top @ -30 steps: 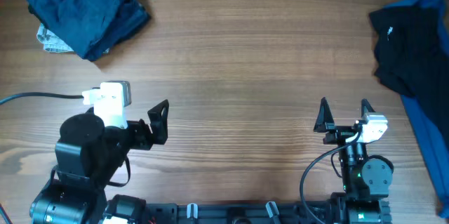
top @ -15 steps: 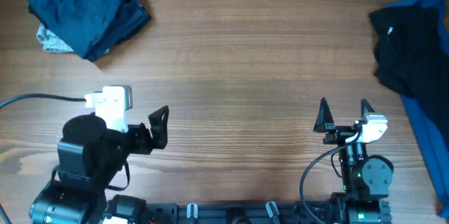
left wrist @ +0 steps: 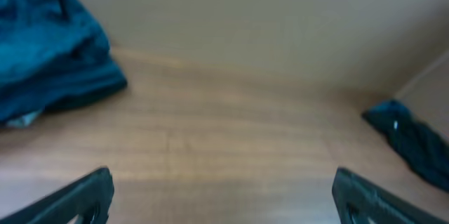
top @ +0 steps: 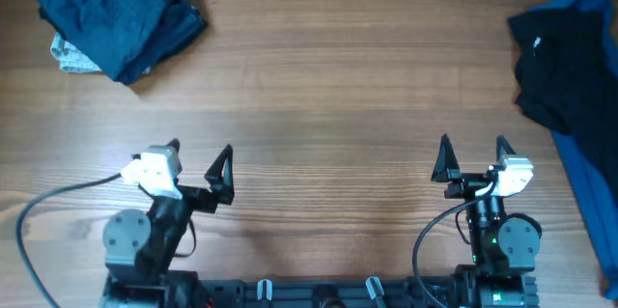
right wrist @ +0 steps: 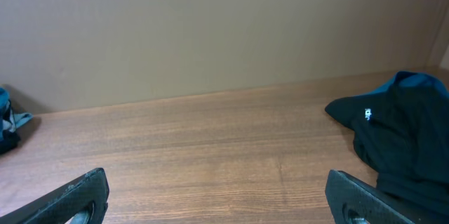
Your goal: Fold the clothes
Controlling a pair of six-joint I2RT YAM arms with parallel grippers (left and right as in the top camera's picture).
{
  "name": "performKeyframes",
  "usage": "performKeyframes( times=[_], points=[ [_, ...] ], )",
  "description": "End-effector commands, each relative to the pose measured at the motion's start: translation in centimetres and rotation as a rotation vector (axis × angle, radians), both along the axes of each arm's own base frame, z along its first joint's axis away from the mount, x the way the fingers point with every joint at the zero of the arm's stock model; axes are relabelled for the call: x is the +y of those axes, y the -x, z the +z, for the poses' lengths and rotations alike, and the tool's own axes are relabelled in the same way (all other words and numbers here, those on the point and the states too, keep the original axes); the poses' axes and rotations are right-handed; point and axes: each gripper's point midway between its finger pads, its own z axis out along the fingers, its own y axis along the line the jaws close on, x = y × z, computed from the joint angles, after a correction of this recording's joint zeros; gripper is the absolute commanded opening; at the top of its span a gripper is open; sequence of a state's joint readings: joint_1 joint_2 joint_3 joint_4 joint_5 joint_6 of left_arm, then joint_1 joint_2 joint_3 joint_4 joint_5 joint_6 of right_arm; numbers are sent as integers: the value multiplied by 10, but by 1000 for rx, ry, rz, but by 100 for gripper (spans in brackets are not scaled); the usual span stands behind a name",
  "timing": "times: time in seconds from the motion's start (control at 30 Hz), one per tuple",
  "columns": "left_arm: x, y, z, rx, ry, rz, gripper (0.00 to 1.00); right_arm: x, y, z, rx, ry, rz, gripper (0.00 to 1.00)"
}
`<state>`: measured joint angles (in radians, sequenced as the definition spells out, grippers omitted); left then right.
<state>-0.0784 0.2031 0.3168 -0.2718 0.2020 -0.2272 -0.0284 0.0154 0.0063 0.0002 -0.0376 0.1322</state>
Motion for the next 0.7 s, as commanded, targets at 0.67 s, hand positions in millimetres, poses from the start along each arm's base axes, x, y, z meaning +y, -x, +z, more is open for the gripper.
performKeyframes(
  times=[0.67],
  points=[
    [29, -9, -29, -139, 188, 167, 100, 2, 0, 2, -9, 13, 11, 100]
  ],
)
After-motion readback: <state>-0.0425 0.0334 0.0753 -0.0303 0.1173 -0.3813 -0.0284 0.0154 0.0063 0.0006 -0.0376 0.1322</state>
